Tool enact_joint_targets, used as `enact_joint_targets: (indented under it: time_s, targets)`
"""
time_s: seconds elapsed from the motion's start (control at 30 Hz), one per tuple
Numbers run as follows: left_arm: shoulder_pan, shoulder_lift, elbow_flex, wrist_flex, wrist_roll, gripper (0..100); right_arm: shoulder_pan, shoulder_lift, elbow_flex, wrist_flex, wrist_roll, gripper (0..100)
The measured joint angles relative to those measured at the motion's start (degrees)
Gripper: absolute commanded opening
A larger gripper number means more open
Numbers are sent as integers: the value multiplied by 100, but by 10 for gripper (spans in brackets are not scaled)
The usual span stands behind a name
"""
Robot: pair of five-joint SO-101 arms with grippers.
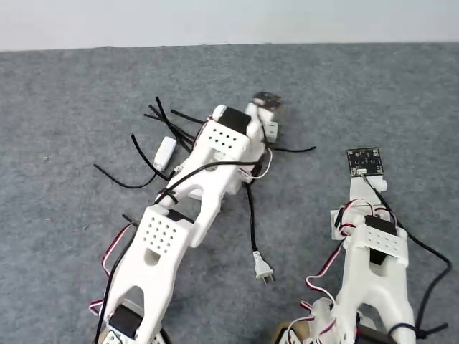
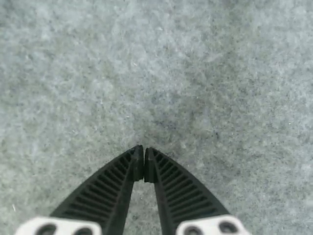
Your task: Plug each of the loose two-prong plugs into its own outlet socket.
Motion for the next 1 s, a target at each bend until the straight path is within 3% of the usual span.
enact_joint_targets:
  time_s: [0.23, 0.43, 0.73, 1.0]
  targets:
    - [18, -1037, 431, 0, 466, 11, 0, 0, 0, 0, 0, 9]
    - [18, -2295, 2268, -62, 686, 11, 0, 0, 0, 0, 0, 9]
    - [-185, -4571, 6637, -2602, 2101, 13, 0, 0, 0, 0, 0, 9]
    - [26, -5952, 9389, -4299, 2119, 13, 0, 0, 0, 0, 0, 10]
